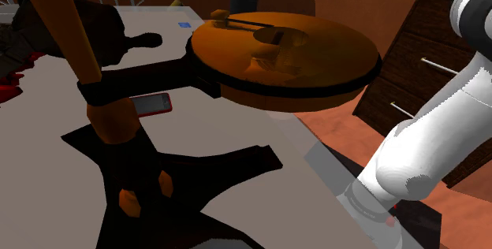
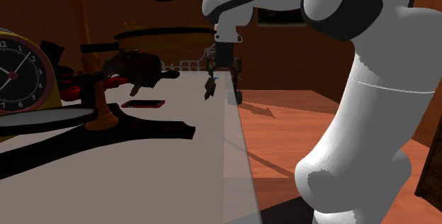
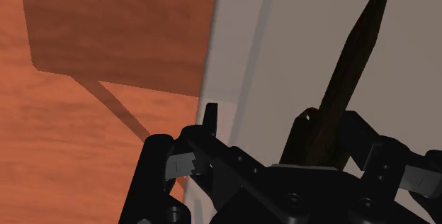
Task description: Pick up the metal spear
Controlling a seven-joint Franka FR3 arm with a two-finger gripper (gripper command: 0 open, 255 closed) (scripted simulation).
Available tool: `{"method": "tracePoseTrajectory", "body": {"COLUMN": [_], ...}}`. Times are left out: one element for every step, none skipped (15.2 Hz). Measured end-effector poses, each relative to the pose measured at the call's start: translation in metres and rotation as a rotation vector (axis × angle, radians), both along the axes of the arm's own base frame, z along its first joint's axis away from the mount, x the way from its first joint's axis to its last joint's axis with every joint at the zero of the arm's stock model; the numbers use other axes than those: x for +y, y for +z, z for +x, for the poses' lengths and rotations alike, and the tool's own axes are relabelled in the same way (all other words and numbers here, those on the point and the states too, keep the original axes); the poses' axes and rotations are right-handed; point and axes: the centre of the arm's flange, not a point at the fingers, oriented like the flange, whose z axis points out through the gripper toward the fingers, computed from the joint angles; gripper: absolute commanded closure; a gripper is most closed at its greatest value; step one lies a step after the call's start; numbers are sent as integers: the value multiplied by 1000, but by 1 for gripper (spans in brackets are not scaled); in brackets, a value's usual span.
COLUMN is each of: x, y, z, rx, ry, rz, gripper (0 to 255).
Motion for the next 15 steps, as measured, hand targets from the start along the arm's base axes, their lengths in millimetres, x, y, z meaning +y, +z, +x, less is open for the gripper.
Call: {"method": "tracePoseTrajectory", "body": {"x": [3,5,10,7,8,8,11,13,14,16,16,17,17,16,17], "y": [1,0,-3,-4,-6,-9,-12,-12,-14,-14,-18,-23,-28,-32,-37], "z": [13,26,39,53,65,80,95,107,118,127,130,131,133,133,133], "rx": [1,2,3,4,4,5,6,7,8,8,9,9,9,9,9], "ry": [-13,-27,-41,-54,-68,-81,-95,-108,-122,-130,-134,-136,-137,-137,-138], "rz": [-2,-3,-5,-6,-8,-9,-11,-12,-13,-14,-15,-15,-15,-15,-15], "gripper": [0,0,0,0,0,0,0,0,0,0,0,0,0,0,0]}}
